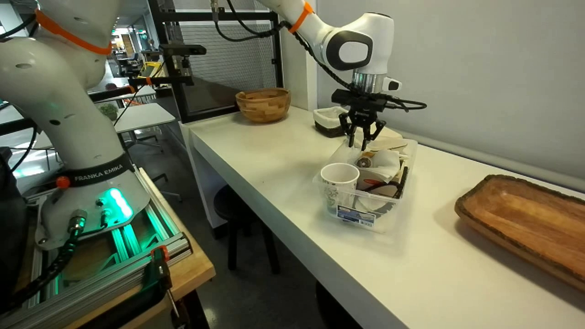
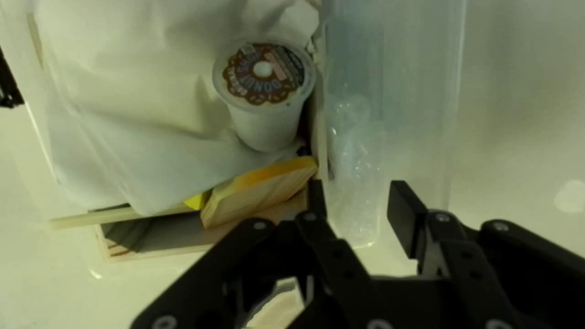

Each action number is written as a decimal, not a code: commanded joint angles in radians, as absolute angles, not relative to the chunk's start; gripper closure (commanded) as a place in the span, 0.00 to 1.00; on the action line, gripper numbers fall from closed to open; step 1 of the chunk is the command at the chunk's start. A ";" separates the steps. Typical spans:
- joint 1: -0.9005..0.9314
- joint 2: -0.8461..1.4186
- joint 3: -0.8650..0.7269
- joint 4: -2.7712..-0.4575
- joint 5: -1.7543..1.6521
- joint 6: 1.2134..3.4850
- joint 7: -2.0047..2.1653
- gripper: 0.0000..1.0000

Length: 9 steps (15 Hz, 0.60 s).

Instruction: Remove the wooden box from the lunchbox and put it on the table

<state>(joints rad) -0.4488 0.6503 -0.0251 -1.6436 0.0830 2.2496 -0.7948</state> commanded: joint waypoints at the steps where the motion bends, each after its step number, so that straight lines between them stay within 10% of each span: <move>1: -0.470 0.643 -0.001 -1.683 0.136 2.333 -0.873 0.57; 9: -0.482 0.658 0.005 -1.683 0.162 2.365 -0.909 0.70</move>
<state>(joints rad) -0.4679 0.6560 -0.0046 -1.6630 0.1268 2.3289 -0.8649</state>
